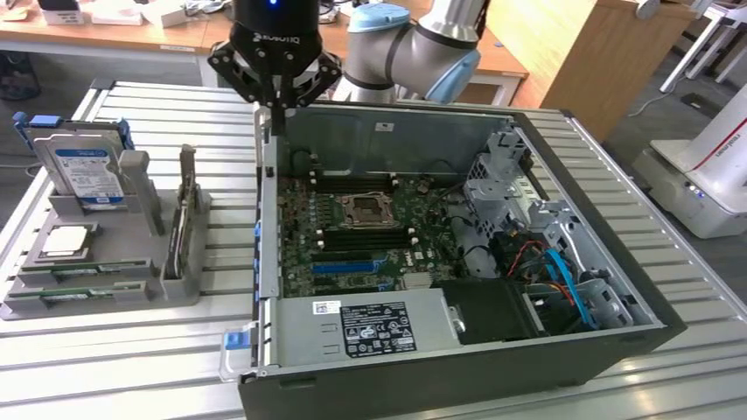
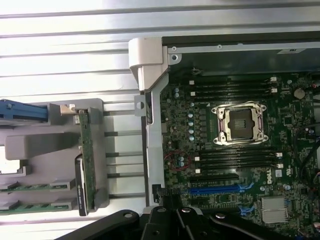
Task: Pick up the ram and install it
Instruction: 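Reach for the ram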
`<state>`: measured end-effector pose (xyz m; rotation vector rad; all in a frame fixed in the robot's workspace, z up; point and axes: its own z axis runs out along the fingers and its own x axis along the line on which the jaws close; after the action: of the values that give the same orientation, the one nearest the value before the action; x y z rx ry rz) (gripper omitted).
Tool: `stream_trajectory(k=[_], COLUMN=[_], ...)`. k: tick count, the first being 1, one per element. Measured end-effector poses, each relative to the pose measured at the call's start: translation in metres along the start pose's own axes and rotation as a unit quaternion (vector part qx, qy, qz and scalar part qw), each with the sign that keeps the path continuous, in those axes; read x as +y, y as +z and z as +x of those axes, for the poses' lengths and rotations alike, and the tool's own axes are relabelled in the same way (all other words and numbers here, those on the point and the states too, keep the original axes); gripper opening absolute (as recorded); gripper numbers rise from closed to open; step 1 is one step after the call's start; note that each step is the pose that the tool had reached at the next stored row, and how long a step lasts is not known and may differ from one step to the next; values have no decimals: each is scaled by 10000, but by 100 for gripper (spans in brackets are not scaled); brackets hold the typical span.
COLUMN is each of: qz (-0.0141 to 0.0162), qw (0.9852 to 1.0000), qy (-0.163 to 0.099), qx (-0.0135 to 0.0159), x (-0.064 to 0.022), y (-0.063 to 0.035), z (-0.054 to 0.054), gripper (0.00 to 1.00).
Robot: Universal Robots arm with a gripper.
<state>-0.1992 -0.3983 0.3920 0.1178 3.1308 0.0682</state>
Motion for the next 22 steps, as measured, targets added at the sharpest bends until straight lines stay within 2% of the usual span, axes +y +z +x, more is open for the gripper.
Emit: stream_trajectory(k=[22], qz=[4], qw=[10000], qy=[3], qx=[58], x=[-26], y=[3], z=[402], gripper=[11])
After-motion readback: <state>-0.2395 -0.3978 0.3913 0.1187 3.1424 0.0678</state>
